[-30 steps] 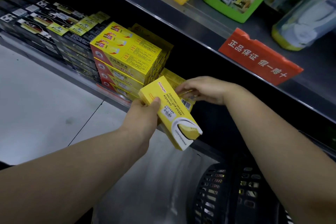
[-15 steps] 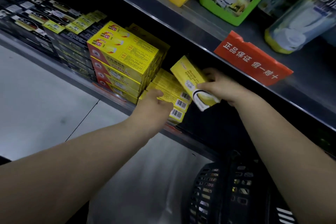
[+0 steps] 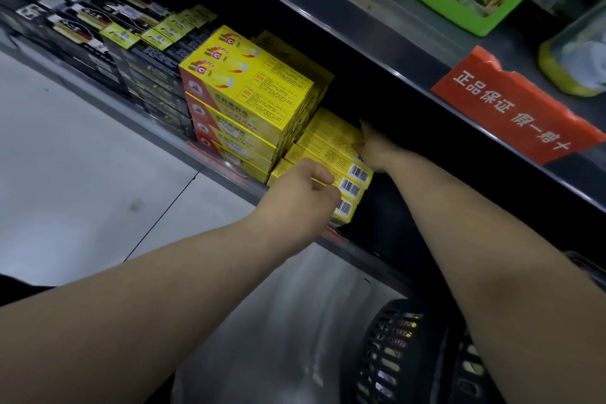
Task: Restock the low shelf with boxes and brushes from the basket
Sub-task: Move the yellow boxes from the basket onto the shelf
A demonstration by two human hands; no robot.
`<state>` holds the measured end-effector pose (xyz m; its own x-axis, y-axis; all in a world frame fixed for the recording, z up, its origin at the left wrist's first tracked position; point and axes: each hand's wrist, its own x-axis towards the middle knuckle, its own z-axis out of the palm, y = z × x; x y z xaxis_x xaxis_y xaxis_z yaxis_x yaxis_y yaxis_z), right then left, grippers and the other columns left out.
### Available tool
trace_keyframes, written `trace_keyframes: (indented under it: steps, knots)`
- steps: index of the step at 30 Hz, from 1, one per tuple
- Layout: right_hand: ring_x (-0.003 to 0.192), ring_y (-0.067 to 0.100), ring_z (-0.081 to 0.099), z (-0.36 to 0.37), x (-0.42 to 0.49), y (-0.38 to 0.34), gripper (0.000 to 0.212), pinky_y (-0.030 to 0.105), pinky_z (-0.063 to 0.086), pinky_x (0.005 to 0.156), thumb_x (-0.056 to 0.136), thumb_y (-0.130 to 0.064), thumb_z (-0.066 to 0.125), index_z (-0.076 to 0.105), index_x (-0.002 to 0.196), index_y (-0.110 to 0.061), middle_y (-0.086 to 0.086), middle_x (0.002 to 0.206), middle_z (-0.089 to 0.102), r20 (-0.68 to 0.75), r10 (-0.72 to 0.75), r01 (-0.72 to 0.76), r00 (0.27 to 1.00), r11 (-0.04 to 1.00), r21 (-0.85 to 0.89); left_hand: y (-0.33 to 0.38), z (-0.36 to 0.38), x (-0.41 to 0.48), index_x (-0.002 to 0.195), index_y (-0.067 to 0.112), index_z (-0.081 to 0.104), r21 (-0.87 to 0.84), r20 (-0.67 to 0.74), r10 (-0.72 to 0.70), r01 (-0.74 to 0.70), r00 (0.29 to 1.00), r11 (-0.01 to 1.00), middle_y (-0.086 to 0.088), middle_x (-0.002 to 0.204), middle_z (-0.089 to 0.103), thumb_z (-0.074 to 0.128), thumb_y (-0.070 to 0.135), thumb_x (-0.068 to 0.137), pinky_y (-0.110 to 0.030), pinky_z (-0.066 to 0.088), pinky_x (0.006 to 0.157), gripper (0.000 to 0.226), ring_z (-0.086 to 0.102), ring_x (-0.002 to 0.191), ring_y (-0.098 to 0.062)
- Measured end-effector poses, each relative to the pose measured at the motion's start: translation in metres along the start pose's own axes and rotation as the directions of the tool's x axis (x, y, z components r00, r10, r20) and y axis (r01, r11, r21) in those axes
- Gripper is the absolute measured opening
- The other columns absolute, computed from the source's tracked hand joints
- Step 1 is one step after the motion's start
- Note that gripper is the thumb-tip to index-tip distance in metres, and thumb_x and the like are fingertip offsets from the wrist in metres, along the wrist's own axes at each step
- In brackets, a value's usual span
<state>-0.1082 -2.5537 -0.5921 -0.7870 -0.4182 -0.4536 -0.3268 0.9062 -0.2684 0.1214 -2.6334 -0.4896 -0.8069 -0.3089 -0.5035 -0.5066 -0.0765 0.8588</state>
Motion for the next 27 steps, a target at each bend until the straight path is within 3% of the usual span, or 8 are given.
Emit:
trace_keyframes:
  steps: [2, 8, 11, 14, 18, 21, 24, 27]
  knots:
    - [0.125, 0.032, 0.046, 0.004, 0.001, 0.002, 0.063, 0.036, 0.042, 0.096, 0.099, -0.016, 0.041, 0.006, 0.151, -0.017, 0.016, 0.145, 0.038, -0.003, 0.037, -0.037, 0.999, 0.999, -0.035, -0.001, 0.001, 0.000, 0.101, 0.017, 0.054, -0.002, 0.001, -0.003, 0.003, 1.000, 1.000, 0.004, 0.067, 0.048, 0.052, 0.018, 0.093, -0.010, 0.029, 0.032, 0.008, 0.040, 0.031, 0.004]
    - [0.127, 0.030, 0.043, -0.010, -0.017, 0.005, 0.052, 0.033, 0.040, 0.097, 0.096, -0.021, 0.049, 0.029, 0.142, -0.009, 0.016, 0.143, 0.037, 0.044, -0.009, 0.016, 0.999, 0.987, -0.159, 0.009, 0.018, -0.006, 0.089, 0.017, 0.056, -0.011, 0.002, 0.049, -0.049, 0.999, 0.999, 0.005, 0.063, 0.048, 0.051, 0.015, 0.092, -0.008, 0.030, 0.033, 0.007, 0.042, 0.034, 0.006]
    - [0.121, 0.023, 0.048, -0.037, -0.053, 0.001, 0.050, 0.027, 0.040, 0.093, 0.093, -0.024, 0.056, 0.040, 0.138, -0.009, 0.010, 0.137, 0.047, 0.088, -0.067, 0.073, 0.994, 0.995, -0.062, 0.017, 0.036, -0.015, 0.089, 0.015, 0.058, 0.022, 0.025, 0.126, -0.127, 0.992, 0.992, 0.006, 0.063, 0.049, 0.053, 0.012, 0.090, -0.008, 0.031, 0.035, 0.006, 0.044, 0.039, 0.005]
    - [0.113, 0.016, 0.053, -0.067, -0.114, 0.007, 0.035, 0.026, 0.041, 0.097, 0.091, -0.018, 0.059, 0.054, 0.125, -0.013, 0.005, 0.125, 0.057, 0.044, -0.164, 0.155, 0.986, 0.976, 0.155, 0.024, 0.059, -0.031, 0.091, 0.019, 0.058, 0.110, 0.094, 0.250, -0.259, 0.964, 0.960, 0.011, 0.066, 0.052, 0.055, 0.016, 0.088, -0.012, 0.038, 0.049, 0.006, 0.047, 0.051, 0.001]
    - [0.101, 0.012, 0.062, -0.095, -0.212, 0.040, 0.017, 0.024, 0.048, 0.092, 0.090, -0.010, 0.059, 0.062, 0.102, -0.020, -0.002, 0.102, 0.064, -0.104, -0.249, 0.270, 0.963, 0.901, 0.339, 0.036, 0.098, -0.060, 0.098, 0.022, 0.059, 0.207, 0.247, 0.418, -0.469, 0.874, 0.858, 0.012, 0.079, 0.058, 0.054, 0.021, 0.086, -0.023, 0.046, 0.072, 0.013, 0.055, 0.074, -0.004]
    - [0.094, 0.011, 0.065, -0.103, -0.281, 0.080, 0.021, 0.019, 0.051, 0.086, 0.089, -0.005, 0.058, 0.062, 0.093, -0.025, -0.001, 0.095, 0.067, -0.224, -0.226, 0.310, 0.948, 0.816, 0.487, 0.039, 0.131, -0.079, 0.097, 0.024, 0.060, 0.282, 0.386, 0.527, -0.641, 0.757, 0.714, 0.012, 0.085, 0.062, 0.053, 0.023, 0.086, -0.023, 0.045, 0.076, 0.013, 0.057, 0.083, -0.003]
    - [0.085, 0.007, 0.064, -0.093, -0.330, 0.134, 0.022, 0.016, 0.050, 0.082, 0.089, -0.002, 0.058, 0.062, 0.092, -0.023, -0.001, 0.090, 0.067, -0.238, -0.095, 0.215, 0.967, 0.806, 0.551, 0.034, 0.165, -0.094, 0.097, 0.027, 0.060, 0.331, 0.524, 0.541, -0.743, 0.658, 0.582, 0.015, 0.088, 0.061, 0.052, 0.025, 0.088, -0.016, 0.041, 0.070, 0.012, 0.054, 0.084, 0.000]
    - [0.085, 0.009, 0.060, -0.067, -0.361, 0.203, 0.016, 0.014, 0.046, 0.078, 0.090, -0.002, 0.056, 0.063, 0.096, -0.015, 0.002, 0.090, 0.066, -0.163, 0.101, -0.005, 0.981, 0.863, 0.505, 0.023, 0.199, -0.106, 0.097, 0.030, 0.058, 0.341, 0.646, 0.464, -0.773, 0.606, 0.535, 0.018, 0.091, 0.057, 0.049, 0.028, 0.093, -0.013, 0.041, 0.067, 0.010, 0.052, 0.082, 0.003]
